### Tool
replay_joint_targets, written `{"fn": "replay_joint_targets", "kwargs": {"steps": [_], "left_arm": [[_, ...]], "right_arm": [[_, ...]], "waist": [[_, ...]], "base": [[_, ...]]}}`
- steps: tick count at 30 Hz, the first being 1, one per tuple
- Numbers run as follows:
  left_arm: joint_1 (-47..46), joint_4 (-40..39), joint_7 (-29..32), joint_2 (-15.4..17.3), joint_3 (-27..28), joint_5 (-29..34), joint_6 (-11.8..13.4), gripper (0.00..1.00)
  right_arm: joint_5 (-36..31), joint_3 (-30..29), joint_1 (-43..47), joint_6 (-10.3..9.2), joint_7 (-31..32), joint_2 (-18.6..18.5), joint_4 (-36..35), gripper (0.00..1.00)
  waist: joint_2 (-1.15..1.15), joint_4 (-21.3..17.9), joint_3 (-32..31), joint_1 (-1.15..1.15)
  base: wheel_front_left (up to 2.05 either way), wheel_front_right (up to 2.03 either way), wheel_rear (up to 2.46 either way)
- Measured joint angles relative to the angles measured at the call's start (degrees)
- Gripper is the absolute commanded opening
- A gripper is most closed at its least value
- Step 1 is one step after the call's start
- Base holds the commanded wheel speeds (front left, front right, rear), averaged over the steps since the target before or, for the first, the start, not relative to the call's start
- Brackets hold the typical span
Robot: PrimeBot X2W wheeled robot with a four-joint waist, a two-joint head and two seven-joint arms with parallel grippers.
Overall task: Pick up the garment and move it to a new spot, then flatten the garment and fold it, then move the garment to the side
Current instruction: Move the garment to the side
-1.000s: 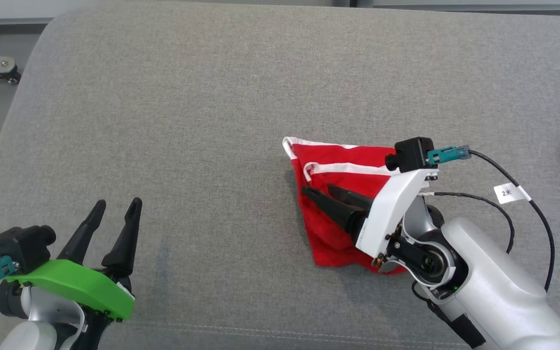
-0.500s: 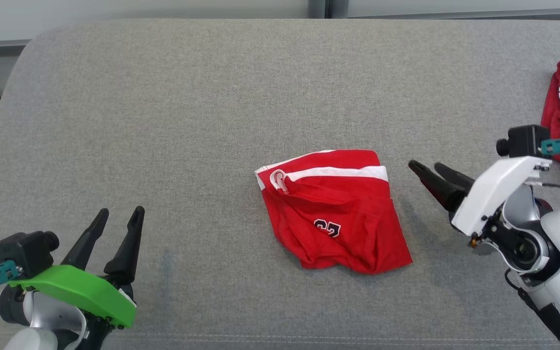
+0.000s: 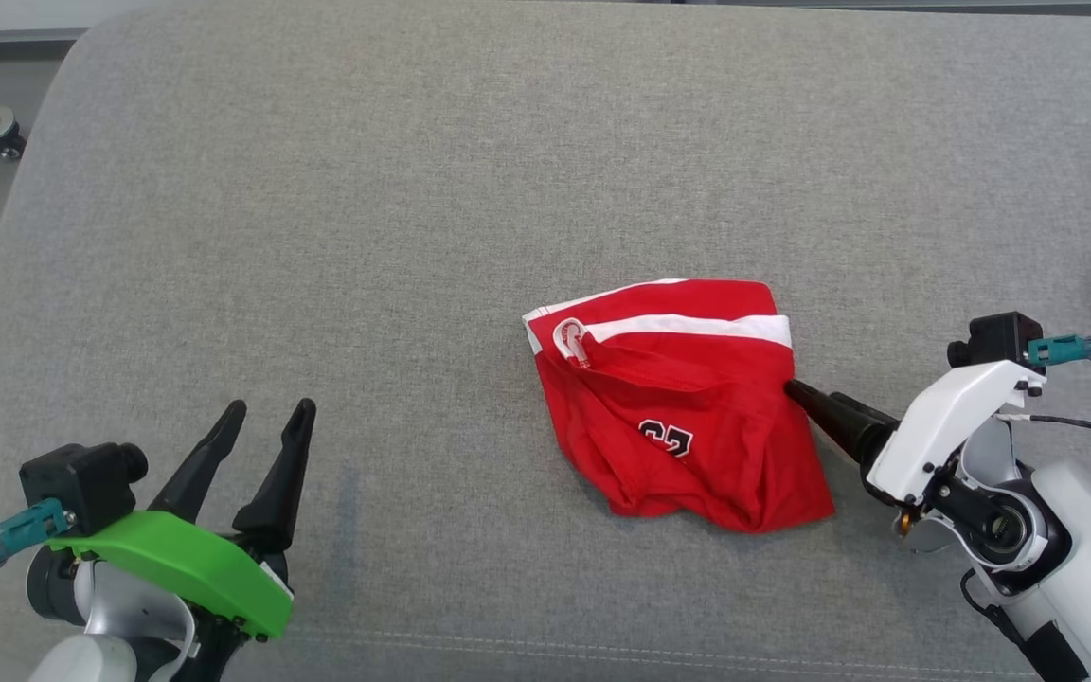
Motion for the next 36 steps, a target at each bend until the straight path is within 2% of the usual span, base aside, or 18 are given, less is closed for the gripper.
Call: {"fn": "replay_joint_targets", "kwargs": {"steps": [9,10,11,15,20,23,27,32,36], "left_arm": [[-1.7,-0.3,0.1,-1.0,-0.7,0.9,0.0,1.0],[-1.7,-0.3,0.1,-1.2,-0.7,1.0,0.0,1.0],[-1.7,-0.2,0.1,-1.4,-0.8,1.0,0.0,1.0],[-1.7,0.7,0.1,-2.3,-0.9,1.0,0.0,1.0],[-1.7,2.0,-0.6,-2.8,0.5,0.9,0.0,1.0],[-1.5,2.5,-0.9,-3.6,0.5,0.9,0.0,1.0],[-1.1,2.5,-1.1,-4.0,0.6,0.9,0.0,1.0],[-1.0,2.2,-1.2,-4.3,-0.2,0.9,0.0,1.0],[-0.5,1.3,-1.1,-4.1,0.2,0.9,0.0,1.0]], "right_arm": [[1.3,0.4,-2.8,1.25,2.0,0.9,2.3,1.0],[1.9,0.5,-3.1,1.72,2.2,1.3,2.5,0.41],[2.6,0.5,-3.2,2.2,2.7,1.8,2.6,0.0],[5.5,0.6,-3.3,4.11,4.3,3.4,2.4,0.0],[4.0,3.6,-5.5,6.76,6.8,1.7,-1.9,0.0],[3.2,5.1,-6.8,7.62,8.1,1.6,-5.2,0.0],[2.8,5.3,-7.3,7.53,9.3,1.3,-7.6,0.0],[1.5,3.0,-7.2,4.78,9.5,-2.8,-6.3,0.0],[1.3,1.3,-7.1,2.71,9.4,-3.9,-5.1,0.0]], "waist": [[0.0,2.4,1.2,0.0],[0.0,2.7,1.3,0.0],[0.0,2.9,1.3,0.0],[0.0,3.6,0.9,0.0],[0.0,3.7,-0.7,0.0],[0.0,3.4,-1.7,0.0],[0.0,2.7,-2.7,0.0],[0.0,1.9,-2.9,0.0],[0.0,1.3,-2.2,0.0]], "base": [[0.0,0.0,0.0],[0.0,0.0,0.0],[0.0,0.0,0.0],[0.0,0.0,0.0],[0.0,0.0,0.0],[0.0,0.0,0.0],[0.0,0.0,0.0],[0.0,0.0,0.0],[0.0,0.0,0.0]]}}
